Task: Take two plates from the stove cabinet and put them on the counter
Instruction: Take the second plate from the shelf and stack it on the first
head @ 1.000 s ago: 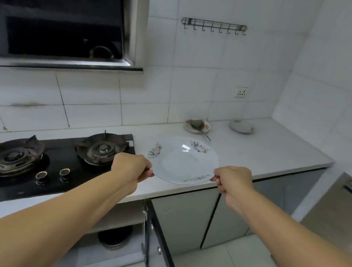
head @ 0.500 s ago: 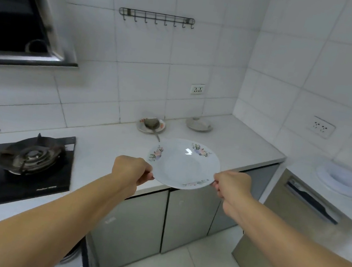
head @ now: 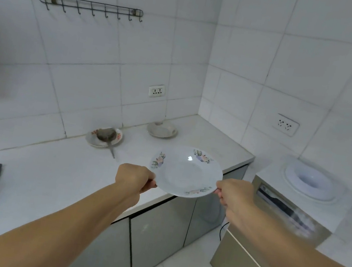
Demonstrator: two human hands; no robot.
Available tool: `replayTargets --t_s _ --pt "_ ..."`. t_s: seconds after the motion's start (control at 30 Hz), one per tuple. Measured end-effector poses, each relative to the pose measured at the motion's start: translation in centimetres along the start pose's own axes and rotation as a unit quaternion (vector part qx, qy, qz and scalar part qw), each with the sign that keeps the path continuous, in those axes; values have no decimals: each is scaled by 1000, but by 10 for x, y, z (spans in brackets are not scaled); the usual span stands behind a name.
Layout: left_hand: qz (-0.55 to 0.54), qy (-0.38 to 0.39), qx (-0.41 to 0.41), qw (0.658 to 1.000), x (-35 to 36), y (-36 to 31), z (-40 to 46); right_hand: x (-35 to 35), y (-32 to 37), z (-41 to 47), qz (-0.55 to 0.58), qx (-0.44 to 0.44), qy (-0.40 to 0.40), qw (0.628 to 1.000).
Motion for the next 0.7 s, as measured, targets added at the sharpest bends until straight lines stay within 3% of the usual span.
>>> replayTargets --t_s 0.4,0.7 --pt "-7 -6 -17 1000 55 -38 149 -1 28 174 -7 28 13 999" --pt "-35 -82 -18 996 90 -58 263 12 62 329 -53 22 61 997"
Point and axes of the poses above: each hand's wrist, its own z-axis towards the middle knuckle, its own x-axis out of the palm, y = z × x, the point moved 7 cm from there along z, towards the middle knuckle, and after that the axes turned 15 degrees about y, right-handed, at the moved point
